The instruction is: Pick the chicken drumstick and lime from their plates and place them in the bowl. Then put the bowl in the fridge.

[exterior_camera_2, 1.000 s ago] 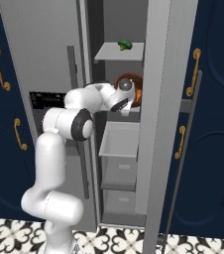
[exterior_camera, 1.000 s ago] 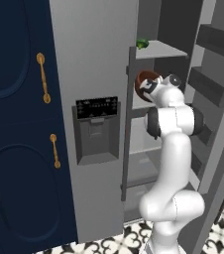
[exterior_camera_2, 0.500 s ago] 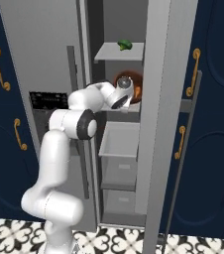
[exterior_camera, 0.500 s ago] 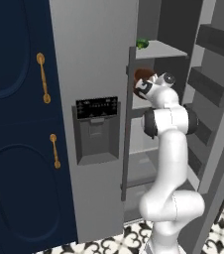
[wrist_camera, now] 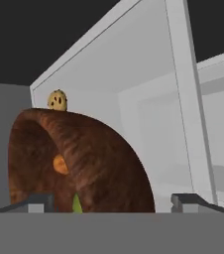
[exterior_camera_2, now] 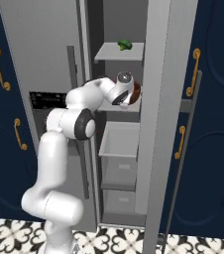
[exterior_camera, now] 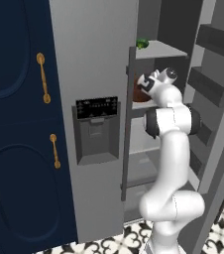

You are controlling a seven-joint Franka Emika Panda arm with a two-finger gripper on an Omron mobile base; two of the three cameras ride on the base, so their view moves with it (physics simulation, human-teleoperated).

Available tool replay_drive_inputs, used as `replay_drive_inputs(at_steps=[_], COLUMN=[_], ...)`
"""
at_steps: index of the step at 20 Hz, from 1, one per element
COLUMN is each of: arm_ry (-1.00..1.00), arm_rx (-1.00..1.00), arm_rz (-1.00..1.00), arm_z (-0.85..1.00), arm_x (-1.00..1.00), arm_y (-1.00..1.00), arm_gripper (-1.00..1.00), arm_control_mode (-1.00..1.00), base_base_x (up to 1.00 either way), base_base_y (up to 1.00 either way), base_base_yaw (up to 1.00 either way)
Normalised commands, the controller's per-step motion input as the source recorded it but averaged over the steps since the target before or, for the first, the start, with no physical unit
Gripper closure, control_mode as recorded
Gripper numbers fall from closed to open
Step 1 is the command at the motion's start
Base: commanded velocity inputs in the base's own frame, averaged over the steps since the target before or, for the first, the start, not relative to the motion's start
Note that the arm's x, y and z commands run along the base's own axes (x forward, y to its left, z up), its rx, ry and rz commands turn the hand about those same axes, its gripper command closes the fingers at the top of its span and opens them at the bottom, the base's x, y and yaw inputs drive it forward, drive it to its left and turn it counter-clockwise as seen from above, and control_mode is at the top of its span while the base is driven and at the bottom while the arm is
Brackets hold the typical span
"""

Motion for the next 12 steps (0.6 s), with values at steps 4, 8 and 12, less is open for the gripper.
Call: replay_drive_inputs(at_steps=[4, 8, 12], arm_ry=[-0.1, -0.12, -0.01], arm_rx=[0.0, 0.0, -0.01], arm_rz=[0.0, 0.0, 0.02], arm_z=[0.36, 0.35, 0.32], arm_x=[-0.79, -0.97, -1.0], arm_y=[0.03, 0.34, 0.57], arm_gripper=[-1.0, -1.0, -1.0], arm_control_mode=[-1.0, -1.0, -1.0], base_base_x=[0.0, 0.0, 0.0], base_base_y=[0.0, 0.0, 0.0], base_base_yaw=[0.0, 0.0, 0.0])
